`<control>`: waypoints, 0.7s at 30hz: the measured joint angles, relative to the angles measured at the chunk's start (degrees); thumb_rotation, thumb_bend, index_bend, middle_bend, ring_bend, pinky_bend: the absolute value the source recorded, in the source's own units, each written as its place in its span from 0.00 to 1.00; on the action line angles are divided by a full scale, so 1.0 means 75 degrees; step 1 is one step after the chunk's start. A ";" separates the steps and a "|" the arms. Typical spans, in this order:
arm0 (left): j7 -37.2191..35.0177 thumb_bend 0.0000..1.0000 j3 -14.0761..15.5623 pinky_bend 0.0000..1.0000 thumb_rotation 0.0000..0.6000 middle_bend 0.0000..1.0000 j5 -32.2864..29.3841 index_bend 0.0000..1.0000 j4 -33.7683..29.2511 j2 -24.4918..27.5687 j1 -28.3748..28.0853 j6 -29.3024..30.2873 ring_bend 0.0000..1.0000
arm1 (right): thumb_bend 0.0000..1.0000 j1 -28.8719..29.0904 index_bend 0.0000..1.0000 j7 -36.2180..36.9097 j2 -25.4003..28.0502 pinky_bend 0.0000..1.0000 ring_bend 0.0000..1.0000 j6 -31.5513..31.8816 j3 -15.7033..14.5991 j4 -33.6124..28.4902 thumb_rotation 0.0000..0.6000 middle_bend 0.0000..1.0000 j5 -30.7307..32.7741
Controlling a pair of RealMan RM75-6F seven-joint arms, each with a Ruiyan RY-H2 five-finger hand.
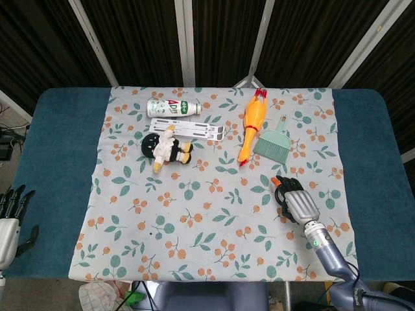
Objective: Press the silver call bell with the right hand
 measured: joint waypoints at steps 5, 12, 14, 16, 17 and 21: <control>0.0065 0.57 0.0013 0.00 1.00 0.00 -0.0005 0.11 -0.0014 -0.0026 -0.0017 -0.0027 0.00 | 1.00 -0.0002 0.00 0.0204 -0.0197 0.00 0.00 0.0019 -0.0100 0.0298 1.00 0.00 -0.0071; 0.0008 0.57 0.0020 0.00 1.00 0.00 0.0022 0.11 -0.0029 -0.0004 0.0004 0.0028 0.00 | 1.00 -0.0008 0.00 0.0318 -0.0250 0.00 0.00 0.0203 -0.0155 0.0341 1.00 0.00 -0.0222; -0.0026 0.57 0.0022 0.00 1.00 0.00 0.0033 0.11 -0.0028 0.0012 0.0011 0.0043 0.00 | 1.00 0.0002 0.00 0.0288 -0.0162 0.00 0.00 0.0362 -0.0114 0.0188 1.00 0.00 -0.0309; -0.0056 0.57 0.0028 0.00 1.00 0.00 0.0042 0.11 -0.0030 0.0025 0.0015 0.0047 0.00 | 1.00 0.0007 0.00 0.0230 -0.0021 0.00 0.00 0.0556 -0.0044 -0.0068 1.00 0.00 -0.0384; -0.0068 0.57 0.0031 0.00 1.00 0.00 0.0045 0.11 -0.0031 0.0032 0.0017 0.0049 0.00 | 1.00 0.0008 0.00 0.0199 0.0055 0.00 0.00 0.0650 -0.0004 -0.0202 1.00 0.00 -0.0411; -0.0150 0.57 0.0043 0.00 1.00 0.00 0.0067 0.11 -0.0041 0.0075 0.0037 0.0080 0.00 | 1.00 -0.0033 0.00 0.0034 0.0511 0.00 0.00 0.1096 0.0192 -0.0909 1.00 0.00 -0.0500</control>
